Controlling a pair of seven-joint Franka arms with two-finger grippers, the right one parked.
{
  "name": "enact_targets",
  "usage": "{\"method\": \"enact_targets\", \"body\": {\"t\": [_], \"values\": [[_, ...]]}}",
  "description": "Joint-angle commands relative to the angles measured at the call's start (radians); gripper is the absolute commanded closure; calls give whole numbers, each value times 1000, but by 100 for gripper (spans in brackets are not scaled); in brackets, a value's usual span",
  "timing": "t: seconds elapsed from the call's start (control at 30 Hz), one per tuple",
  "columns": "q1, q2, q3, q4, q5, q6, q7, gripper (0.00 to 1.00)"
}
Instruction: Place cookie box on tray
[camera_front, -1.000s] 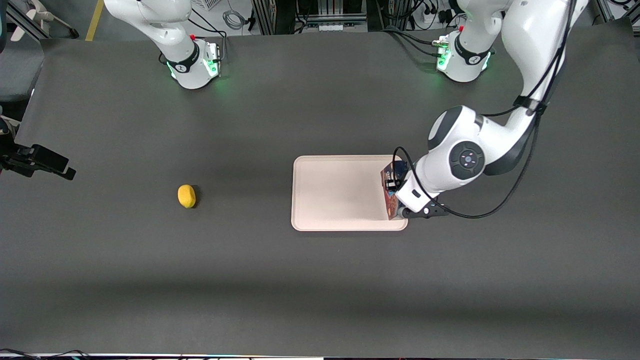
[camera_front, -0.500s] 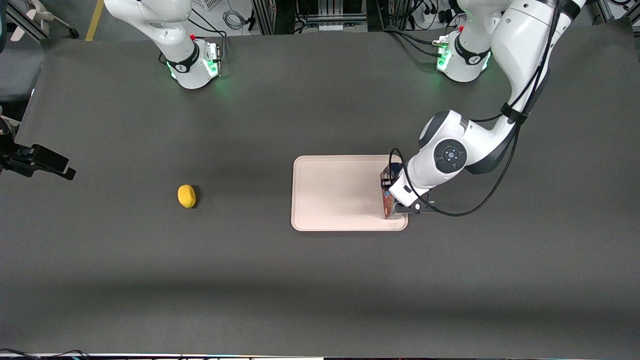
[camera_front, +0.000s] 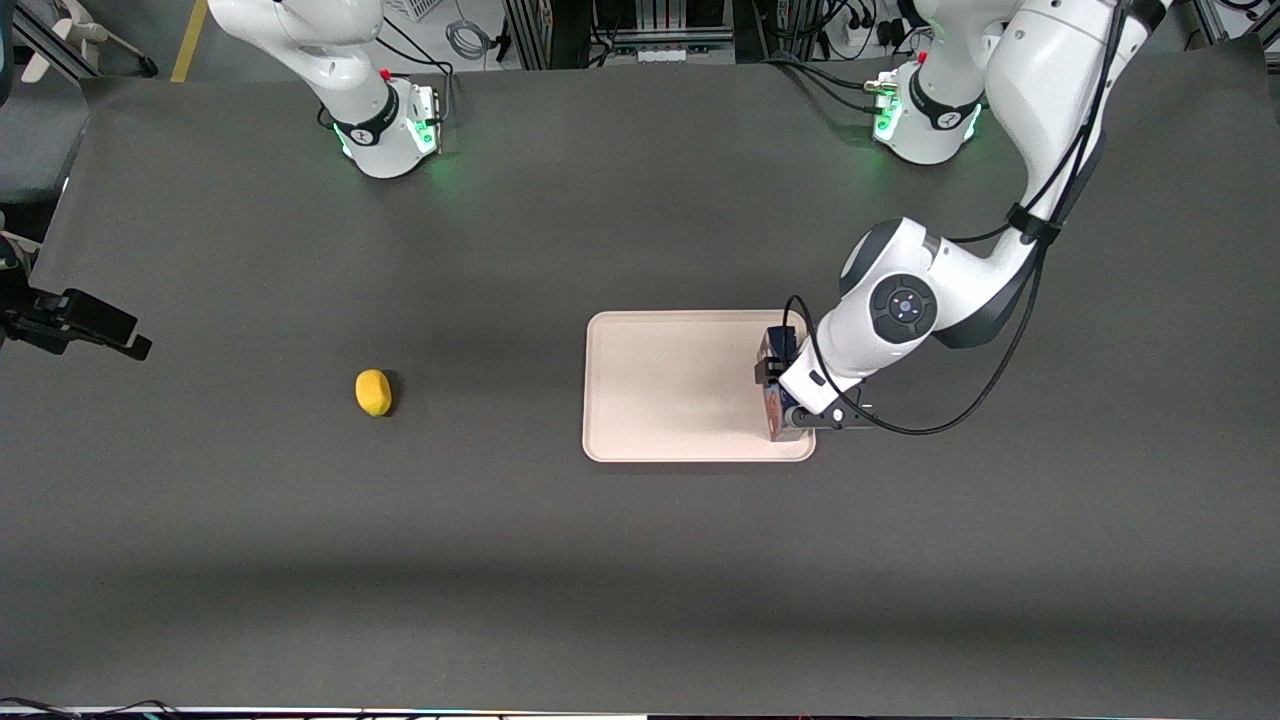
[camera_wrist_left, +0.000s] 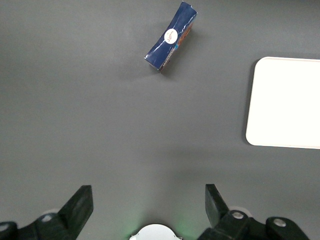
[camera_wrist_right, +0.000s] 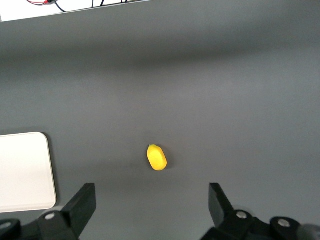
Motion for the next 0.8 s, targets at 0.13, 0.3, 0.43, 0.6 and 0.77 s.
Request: {"method": "enact_targets", "body": {"t": [0.13, 0.3, 0.43, 0.6, 0.77], "values": [[7, -166, 37, 162, -6, -314, -31, 0], [16, -234, 82, 310, -34, -586, -16, 0], [30, -315, 126, 362, -34, -696, 9, 0], [48, -433, 215, 380, -40, -850, 157, 0], [50, -557, 322, 342, -54, -969, 320, 0]]}}
